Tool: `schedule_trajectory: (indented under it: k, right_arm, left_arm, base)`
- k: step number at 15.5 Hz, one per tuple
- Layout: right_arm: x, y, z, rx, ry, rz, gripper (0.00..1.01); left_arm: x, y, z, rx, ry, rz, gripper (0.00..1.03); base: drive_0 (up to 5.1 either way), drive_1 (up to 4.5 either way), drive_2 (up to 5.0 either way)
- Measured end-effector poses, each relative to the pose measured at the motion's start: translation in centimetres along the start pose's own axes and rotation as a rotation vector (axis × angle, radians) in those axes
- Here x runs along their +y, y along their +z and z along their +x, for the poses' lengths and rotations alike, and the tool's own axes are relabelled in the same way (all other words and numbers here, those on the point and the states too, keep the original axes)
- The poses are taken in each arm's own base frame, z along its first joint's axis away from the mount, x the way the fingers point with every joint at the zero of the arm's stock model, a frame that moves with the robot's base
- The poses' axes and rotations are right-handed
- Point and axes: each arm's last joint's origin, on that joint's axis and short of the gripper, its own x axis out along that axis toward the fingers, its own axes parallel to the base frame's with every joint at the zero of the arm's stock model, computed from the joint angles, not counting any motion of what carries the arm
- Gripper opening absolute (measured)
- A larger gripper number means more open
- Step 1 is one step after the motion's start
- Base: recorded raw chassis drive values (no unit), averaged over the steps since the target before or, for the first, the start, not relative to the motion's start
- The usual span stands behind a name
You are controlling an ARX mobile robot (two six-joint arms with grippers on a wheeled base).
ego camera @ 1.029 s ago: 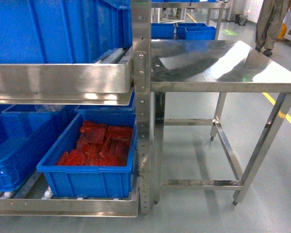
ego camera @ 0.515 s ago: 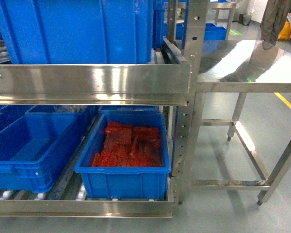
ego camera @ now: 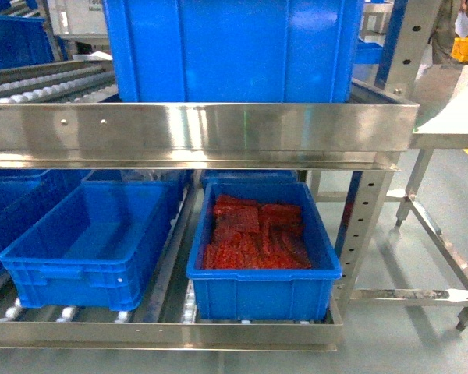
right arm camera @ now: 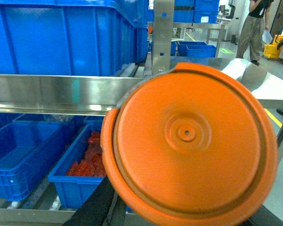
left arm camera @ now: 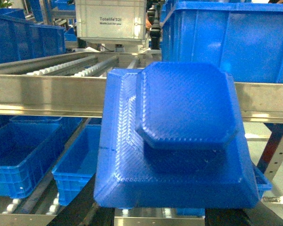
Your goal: Sort blue parts and orange caps into right shelf containers
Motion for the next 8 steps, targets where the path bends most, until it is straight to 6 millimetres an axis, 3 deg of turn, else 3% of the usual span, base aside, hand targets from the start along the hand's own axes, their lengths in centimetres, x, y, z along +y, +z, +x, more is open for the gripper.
schedule_trajectory:
  k: [8]
  right_arm:
    - [0.00, 0.01, 0.00, -0.001, 0.000, 0.000, 0.40]
  left_arm:
    - [0.00, 0.00, 0.00, 0.000, 0.000, 0.000, 0.42]
  base:
    - [-5.0, 2.38, 2.4]
